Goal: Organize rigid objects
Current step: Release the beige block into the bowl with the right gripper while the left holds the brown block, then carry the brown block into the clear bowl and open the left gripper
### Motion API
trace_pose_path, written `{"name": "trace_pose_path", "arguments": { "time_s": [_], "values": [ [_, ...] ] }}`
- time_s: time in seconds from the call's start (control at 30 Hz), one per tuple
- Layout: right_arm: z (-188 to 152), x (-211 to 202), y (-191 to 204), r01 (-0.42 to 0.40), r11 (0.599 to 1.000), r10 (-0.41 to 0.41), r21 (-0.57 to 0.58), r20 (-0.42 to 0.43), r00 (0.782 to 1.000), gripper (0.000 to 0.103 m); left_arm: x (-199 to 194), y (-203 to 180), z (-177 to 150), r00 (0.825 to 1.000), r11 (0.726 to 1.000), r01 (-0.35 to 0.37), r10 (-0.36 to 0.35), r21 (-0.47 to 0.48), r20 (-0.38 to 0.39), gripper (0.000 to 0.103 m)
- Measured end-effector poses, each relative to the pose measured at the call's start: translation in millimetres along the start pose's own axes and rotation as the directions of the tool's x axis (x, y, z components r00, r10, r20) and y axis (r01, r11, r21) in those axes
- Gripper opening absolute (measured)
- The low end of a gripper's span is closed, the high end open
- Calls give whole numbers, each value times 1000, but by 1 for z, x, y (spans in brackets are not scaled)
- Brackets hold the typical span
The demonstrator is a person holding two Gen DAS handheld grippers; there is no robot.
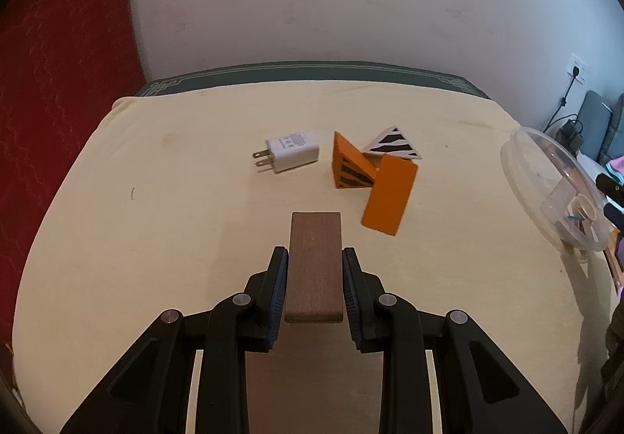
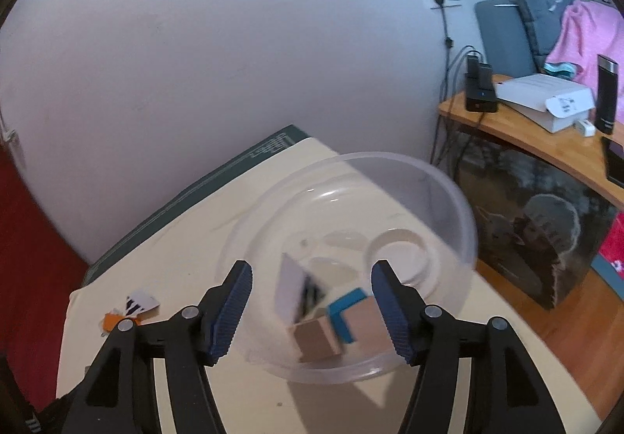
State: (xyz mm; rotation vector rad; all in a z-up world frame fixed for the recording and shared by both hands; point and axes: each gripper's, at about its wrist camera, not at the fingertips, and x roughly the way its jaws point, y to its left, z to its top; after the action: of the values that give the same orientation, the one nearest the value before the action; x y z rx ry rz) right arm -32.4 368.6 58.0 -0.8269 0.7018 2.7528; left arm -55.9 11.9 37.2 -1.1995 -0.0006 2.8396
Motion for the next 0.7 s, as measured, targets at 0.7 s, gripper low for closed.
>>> {"name": "trace_pose_path", "arguments": {
  "time_s": [0.7],
  "values": [
    [5,-23,-49,71,990,-80,122,70,994,79,-6,-101,25,995,984,94,-98,151,18,28]
  ]
}}
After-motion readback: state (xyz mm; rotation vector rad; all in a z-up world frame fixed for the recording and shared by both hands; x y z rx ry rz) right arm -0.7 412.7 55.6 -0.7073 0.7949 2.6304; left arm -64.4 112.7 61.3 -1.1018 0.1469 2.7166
